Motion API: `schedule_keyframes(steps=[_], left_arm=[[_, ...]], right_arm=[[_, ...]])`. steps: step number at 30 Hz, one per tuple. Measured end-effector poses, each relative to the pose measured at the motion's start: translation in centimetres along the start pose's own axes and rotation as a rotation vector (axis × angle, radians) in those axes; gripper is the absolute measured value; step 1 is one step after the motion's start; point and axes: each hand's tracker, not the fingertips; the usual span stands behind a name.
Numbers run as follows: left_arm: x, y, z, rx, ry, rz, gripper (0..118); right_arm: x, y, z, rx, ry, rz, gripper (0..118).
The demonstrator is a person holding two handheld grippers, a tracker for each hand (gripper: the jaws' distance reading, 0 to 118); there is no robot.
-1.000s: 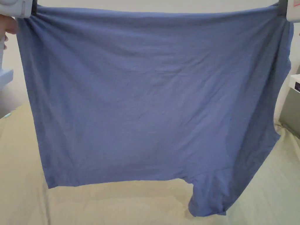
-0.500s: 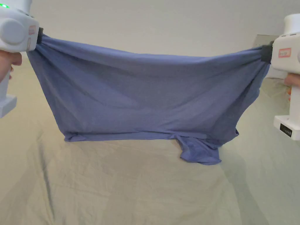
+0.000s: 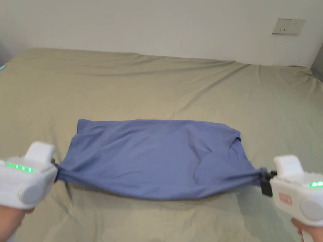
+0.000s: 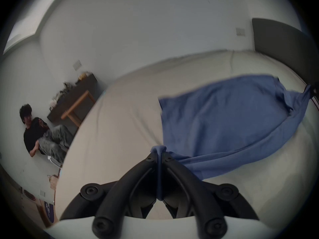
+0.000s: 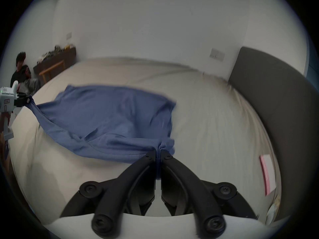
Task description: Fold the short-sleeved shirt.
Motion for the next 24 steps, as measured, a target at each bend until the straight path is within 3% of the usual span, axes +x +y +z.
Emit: schedule_keyframes(steps=[4, 6, 9, 15, 24], left_arm=[[2.0, -7.0, 2.0, -0.100, -0.042, -0.063, 0], [2.9, -9.6, 3.4, -0.158, -0.028, -0.132, 0], [2.8, -12.5, 6.0, -0.144, -0.023, -0.186, 0], [0.1, -15.5, 9.1, -0.168, -0.044, -0.204, 0], [1.3, -20.6, 10.5, -0.236, -0.082, -0.356, 0]], right_arm=[[-1.6, -6.3, 2.1, -0.084, 0.036, -0.014, 7], [-1.1, -9.3, 2.6, -0.168, 0.046, -0.075, 7], [-0.7, -13.1, 4.7, -0.230, 0.042, -0.098, 7], [1.6, -15.3, 8.6, -0.281, 0.048, -0.176, 7], [1.1, -18.7, 10.0, -0.441, 0.072, -0.127, 7]])
